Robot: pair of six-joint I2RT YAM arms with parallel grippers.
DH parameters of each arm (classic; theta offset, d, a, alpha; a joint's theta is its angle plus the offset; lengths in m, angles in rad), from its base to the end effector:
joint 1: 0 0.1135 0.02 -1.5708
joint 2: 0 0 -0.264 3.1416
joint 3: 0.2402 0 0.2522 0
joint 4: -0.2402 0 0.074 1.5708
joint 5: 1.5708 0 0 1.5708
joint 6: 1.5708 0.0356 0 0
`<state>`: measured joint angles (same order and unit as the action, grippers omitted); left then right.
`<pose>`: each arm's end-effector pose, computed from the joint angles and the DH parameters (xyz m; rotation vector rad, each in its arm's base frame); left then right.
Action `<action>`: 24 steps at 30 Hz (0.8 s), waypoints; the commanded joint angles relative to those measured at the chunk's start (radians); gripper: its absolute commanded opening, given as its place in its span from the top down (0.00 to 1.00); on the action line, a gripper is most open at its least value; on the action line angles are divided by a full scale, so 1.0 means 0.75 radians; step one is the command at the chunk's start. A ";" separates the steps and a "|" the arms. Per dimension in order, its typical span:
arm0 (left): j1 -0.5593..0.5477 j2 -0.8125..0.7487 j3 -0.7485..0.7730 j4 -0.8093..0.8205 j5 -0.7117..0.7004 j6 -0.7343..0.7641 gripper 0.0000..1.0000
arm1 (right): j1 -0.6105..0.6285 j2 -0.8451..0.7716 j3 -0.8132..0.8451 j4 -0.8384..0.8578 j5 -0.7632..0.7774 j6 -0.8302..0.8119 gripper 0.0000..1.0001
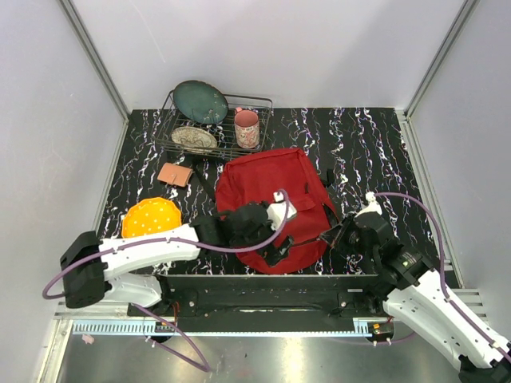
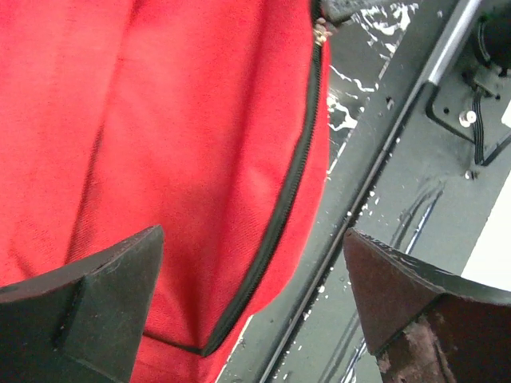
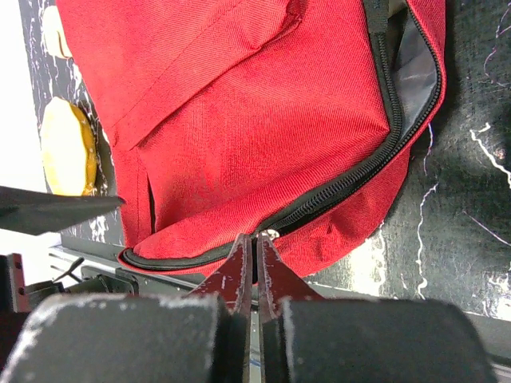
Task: Pack the student bag
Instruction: Zip the student bag at the center of the board.
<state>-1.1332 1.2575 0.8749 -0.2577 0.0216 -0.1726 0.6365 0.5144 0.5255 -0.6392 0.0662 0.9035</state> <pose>0.1163 -0.2505 0.2634 1.0804 2.0466 -0.7256 0.1004 0.0713 0.2417 0.3462 2.2849 0.7649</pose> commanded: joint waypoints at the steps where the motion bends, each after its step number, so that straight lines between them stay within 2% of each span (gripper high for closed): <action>1: -0.072 0.088 0.118 0.022 0.053 0.067 0.01 | 0.000 -0.019 0.058 0.053 0.006 -0.018 1.00; 9: -0.146 0.295 0.226 0.090 0.045 0.073 0.01 | 0.002 -0.029 0.064 0.050 -0.006 -0.006 1.00; 11: -0.148 0.358 0.269 0.088 0.020 0.071 0.05 | 0.000 -0.033 0.068 0.048 -0.011 -0.002 1.00; 13: -0.146 0.395 0.300 0.065 -0.024 0.063 0.21 | 0.000 -0.040 0.072 0.036 -0.004 0.006 1.00; 14: -0.148 0.415 0.304 0.047 -0.061 0.036 0.34 | 0.000 -0.046 0.075 0.034 0.004 0.008 1.00; 15: -0.148 0.420 0.292 0.045 -0.080 0.030 0.52 | 0.000 -0.058 0.075 0.020 0.012 0.012 1.00; 17: -0.148 0.397 0.265 0.045 -0.139 0.001 0.74 | 0.000 -0.068 0.075 -0.007 0.055 0.029 1.00; 18: -0.146 0.381 0.225 0.043 -0.157 -0.009 0.92 | 0.000 -0.076 0.079 -0.043 0.075 0.035 1.00; 19: -0.148 0.359 0.200 0.043 -0.194 -0.017 1.00 | 0.000 -0.091 0.079 -0.064 0.098 0.045 1.00; 24: -0.146 0.152 0.004 0.000 -0.264 -0.079 1.00 | 0.000 -0.119 0.095 -0.154 0.257 0.069 1.00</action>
<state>-1.2404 1.5047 0.9699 -0.2066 -0.0811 -0.1875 0.6369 0.4416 0.5343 -0.7162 0.1204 0.9325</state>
